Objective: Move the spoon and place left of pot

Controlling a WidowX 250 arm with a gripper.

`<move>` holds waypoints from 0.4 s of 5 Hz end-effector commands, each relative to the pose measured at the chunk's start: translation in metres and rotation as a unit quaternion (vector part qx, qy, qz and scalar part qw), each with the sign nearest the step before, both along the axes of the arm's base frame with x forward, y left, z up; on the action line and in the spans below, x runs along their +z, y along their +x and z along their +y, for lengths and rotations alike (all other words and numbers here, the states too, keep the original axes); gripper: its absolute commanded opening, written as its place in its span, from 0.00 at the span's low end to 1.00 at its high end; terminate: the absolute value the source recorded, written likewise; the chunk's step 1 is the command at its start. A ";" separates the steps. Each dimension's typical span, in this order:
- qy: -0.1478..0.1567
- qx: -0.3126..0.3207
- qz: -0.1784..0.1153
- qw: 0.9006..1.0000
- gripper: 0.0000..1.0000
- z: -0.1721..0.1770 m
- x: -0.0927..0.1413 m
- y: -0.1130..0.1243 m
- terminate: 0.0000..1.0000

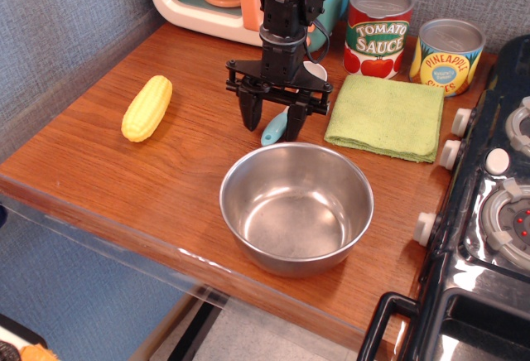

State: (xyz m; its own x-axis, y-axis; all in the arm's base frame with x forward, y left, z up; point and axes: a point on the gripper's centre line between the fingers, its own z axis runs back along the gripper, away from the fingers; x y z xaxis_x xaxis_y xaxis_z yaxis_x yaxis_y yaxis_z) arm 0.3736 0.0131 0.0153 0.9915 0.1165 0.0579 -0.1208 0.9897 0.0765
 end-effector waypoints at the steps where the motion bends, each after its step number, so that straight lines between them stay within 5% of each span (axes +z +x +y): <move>1: 0.001 -0.013 0.000 1.000 0.00 -0.006 0.004 -0.017 0.00; 2: 0.000 -0.025 0.000 1.000 0.00 -0.011 0.006 -0.022 0.00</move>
